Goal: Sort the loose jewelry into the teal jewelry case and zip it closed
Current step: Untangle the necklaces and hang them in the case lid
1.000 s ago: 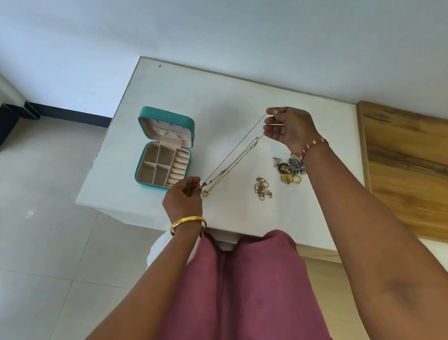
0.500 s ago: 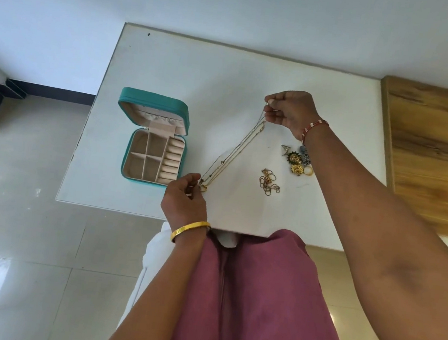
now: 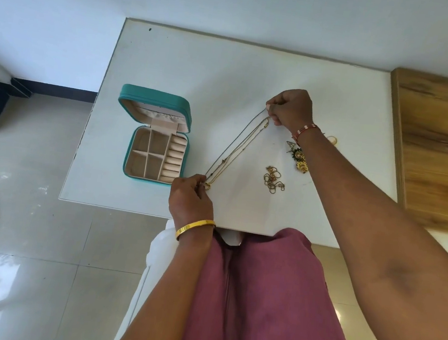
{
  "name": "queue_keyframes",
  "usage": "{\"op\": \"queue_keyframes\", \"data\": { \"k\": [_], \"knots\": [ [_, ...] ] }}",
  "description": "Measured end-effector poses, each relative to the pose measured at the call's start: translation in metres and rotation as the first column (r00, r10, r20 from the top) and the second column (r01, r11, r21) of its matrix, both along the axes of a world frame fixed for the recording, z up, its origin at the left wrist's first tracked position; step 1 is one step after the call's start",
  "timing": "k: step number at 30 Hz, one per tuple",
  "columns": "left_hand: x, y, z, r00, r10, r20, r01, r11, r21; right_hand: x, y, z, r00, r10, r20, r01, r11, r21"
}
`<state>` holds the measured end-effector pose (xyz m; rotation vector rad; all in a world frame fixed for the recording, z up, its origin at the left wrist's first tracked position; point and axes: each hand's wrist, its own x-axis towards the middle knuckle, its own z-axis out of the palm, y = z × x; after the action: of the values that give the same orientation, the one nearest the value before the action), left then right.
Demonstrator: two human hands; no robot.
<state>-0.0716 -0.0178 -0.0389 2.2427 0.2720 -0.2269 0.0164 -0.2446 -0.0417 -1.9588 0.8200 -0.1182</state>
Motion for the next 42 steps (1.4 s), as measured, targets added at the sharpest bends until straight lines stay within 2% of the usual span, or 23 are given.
{"op": "queue_keyframes", "data": {
  "k": [5,11,16,20,23,27,31,35,42],
  "knots": [
    [0.000,0.000,0.001,1.000,0.015,-0.010,-0.015,1.000,0.004,0.003,-0.003,-0.004,0.998,0.055,-0.040,-0.060,0.989,-0.138],
    [0.000,0.002,0.004,1.000,0.029,-0.007,-0.029,0.998,-0.059,-0.007,0.000,-0.002,1.000,0.022,0.010,-0.020,0.983,-0.182],
    [-0.004,0.005,0.010,1.000,0.016,0.023,-0.013,0.992,-0.124,-0.041,0.018,0.016,0.983,-0.091,0.159,0.106,0.990,-0.092],
    [-0.017,-0.002,0.020,0.999,-0.024,-0.029,0.017,0.977,-0.211,-0.084,0.038,0.019,0.961,-0.186,0.206,0.181,0.983,0.044],
    [-0.031,-0.012,0.025,0.992,-0.088,-0.087,0.059,0.956,-0.286,-0.118,0.052,0.014,0.968,-0.190,0.164,0.183,0.981,0.058],
    [-0.043,-0.022,0.029,0.976,-0.167,-0.138,0.113,0.934,-0.338,-0.147,0.065,0.003,0.997,-0.072,0.001,0.071,0.983,-0.167],
    [-0.045,-0.025,0.030,0.969,-0.183,-0.166,0.114,0.928,-0.355,-0.149,0.073,0.001,0.987,0.074,-0.139,-0.113,0.949,-0.293],
    [-0.042,-0.025,0.029,0.967,-0.176,-0.186,0.098,0.926,-0.364,-0.144,0.076,0.001,0.978,0.126,-0.165,-0.186,0.888,-0.420],
    [-0.047,-0.021,0.027,0.961,-0.160,-0.226,0.064,0.922,-0.381,-0.142,0.075,-0.001,0.973,0.129,-0.193,-0.203,0.874,-0.441]
  ]
}}
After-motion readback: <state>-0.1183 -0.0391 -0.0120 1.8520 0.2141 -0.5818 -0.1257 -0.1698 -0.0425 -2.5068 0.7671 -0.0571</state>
